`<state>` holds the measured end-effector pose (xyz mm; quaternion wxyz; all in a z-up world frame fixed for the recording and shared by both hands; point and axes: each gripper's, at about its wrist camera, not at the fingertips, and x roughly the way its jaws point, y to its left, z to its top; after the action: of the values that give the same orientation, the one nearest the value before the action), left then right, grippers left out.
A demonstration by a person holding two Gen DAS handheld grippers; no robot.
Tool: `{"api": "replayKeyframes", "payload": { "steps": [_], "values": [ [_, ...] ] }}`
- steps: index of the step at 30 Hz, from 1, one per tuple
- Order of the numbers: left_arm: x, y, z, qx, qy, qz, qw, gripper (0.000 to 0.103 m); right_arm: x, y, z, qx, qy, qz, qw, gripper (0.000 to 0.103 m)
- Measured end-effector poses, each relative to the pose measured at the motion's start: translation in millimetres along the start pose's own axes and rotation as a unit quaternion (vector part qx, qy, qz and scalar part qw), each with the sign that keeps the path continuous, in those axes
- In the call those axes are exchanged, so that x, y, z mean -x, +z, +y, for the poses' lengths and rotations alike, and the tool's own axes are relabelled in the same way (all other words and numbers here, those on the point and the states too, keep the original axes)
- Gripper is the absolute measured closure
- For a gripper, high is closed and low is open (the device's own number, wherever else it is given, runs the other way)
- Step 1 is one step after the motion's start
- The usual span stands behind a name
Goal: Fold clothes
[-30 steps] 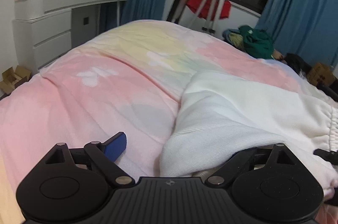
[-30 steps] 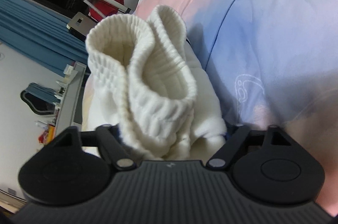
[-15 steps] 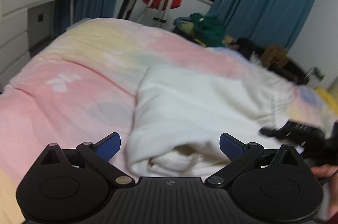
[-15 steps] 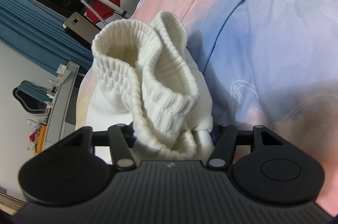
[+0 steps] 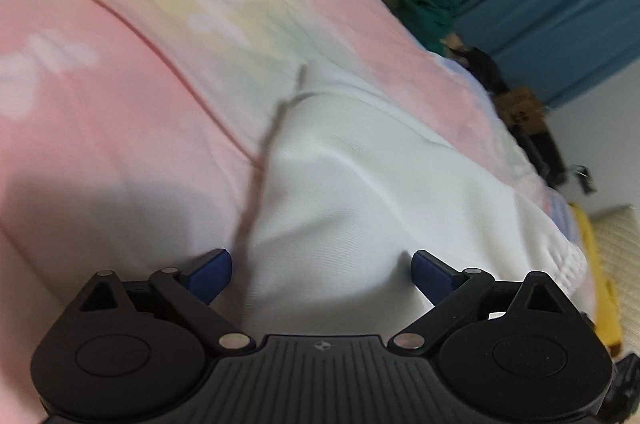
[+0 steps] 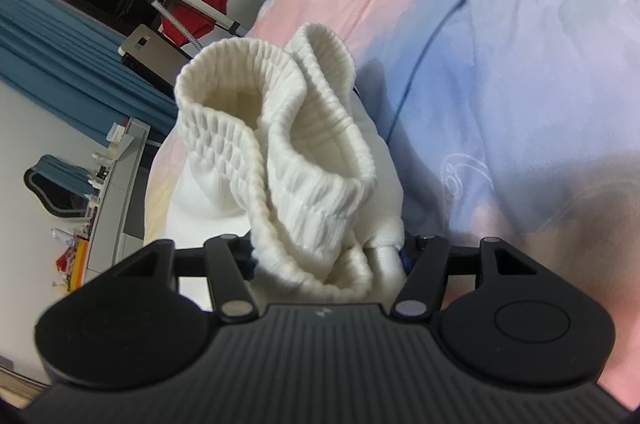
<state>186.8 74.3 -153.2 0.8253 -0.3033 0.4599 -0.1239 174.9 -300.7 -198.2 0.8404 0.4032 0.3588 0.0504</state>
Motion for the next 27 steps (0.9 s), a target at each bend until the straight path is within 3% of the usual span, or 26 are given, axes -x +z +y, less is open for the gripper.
{"api": "replayKeyframes", "payload": {
  "steps": [2, 7, 14, 17, 22, 27],
  "values": [
    [-4.3, -1.6, 3.0, 0.002, -0.023, 0.015, 0.9996, 0.004, 3.1, 0.9, 9.1, 0.016, 0.009, -0.016, 1.0, 0.041],
    [-11.6, -4.0, 5.1, -0.009, -0.025, 0.015, 0.9995, 0.002, 12.8, 0.8, 30.6, 0.06, 0.054, -0.06, 0.995, 0.041],
    [-19.8, -8.4, 4.1, -0.033, -0.015, 0.011, 0.9993, 0.007, -1.4, 4.6, 15.7, 0.022, 0.026, -0.042, 0.999, 0.041],
    [-19.9, -11.6, -0.9, -0.046, 0.0, 0.005, 0.9989, 0.015, -3.0, 3.6, 14.9, 0.023, 0.018, -0.041, 0.999, 0.042],
    [-7.5, -10.8, 2.0, -0.028, -0.011, -0.009, 0.9995, 0.052, -0.1, -0.7, 26.2, 0.046, 0.008, -0.051, 0.998, 0.045],
    [7.4, -5.8, -10.0, -0.02, -0.02, -0.024, 0.9993, 0.065, 14.1, -6.0, 46.0, 0.09, 0.018, -0.073, 0.993, 0.048]
  ]
}}
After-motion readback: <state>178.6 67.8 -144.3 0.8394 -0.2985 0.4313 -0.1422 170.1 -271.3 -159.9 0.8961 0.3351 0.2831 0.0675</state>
